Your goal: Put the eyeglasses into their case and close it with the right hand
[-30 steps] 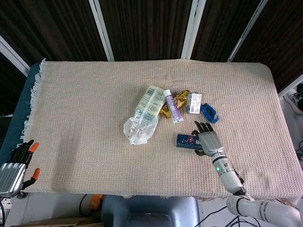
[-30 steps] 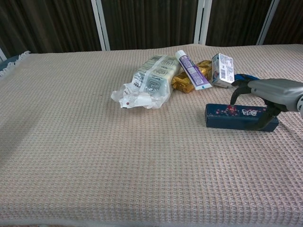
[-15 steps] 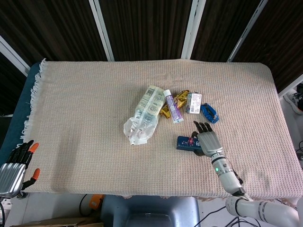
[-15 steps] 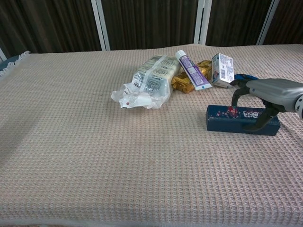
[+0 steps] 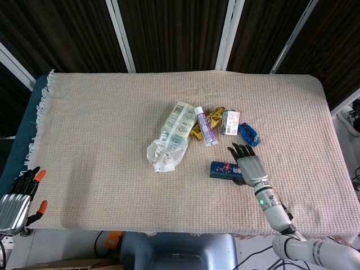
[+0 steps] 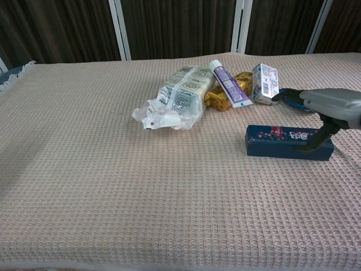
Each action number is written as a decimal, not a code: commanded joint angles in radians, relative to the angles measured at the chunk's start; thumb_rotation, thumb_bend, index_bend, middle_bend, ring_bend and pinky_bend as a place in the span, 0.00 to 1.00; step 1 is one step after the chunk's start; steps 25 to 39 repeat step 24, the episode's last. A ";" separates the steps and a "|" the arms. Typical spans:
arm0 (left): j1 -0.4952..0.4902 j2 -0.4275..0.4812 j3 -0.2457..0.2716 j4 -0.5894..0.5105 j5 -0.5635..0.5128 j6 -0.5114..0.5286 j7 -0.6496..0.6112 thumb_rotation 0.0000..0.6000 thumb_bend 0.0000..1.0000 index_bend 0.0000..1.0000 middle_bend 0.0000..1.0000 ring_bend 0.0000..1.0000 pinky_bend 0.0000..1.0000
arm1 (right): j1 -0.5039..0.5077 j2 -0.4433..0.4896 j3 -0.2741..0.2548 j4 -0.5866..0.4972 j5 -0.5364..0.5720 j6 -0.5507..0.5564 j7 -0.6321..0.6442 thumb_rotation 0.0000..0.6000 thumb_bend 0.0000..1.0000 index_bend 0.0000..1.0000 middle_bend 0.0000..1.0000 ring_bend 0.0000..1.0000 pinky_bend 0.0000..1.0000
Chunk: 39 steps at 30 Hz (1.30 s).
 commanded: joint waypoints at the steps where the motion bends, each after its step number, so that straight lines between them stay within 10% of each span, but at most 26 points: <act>1: 0.000 0.000 -0.001 0.001 -0.001 0.001 0.000 1.00 0.41 0.00 0.00 0.00 0.14 | -0.065 0.076 -0.033 -0.076 -0.117 0.122 0.044 1.00 0.36 0.16 0.02 0.00 0.00; 9: 0.006 -0.007 -0.010 0.000 -0.014 0.014 0.014 1.00 0.40 0.00 0.00 0.00 0.14 | -0.293 0.253 -0.178 -0.154 -0.347 0.430 0.131 1.00 0.36 0.16 0.02 0.00 0.00; 15: 0.006 -0.017 -0.015 -0.001 -0.025 0.010 0.039 1.00 0.41 0.00 0.00 0.00 0.13 | -0.400 0.261 -0.191 -0.091 -0.374 0.553 0.163 1.00 0.36 0.15 0.02 0.00 0.00; 39: 0.012 -0.030 -0.004 0.002 0.010 0.032 0.059 1.00 0.41 0.00 0.00 0.00 0.12 | -0.419 0.276 -0.168 -0.088 -0.413 0.546 0.217 1.00 0.36 0.15 0.02 0.00 0.00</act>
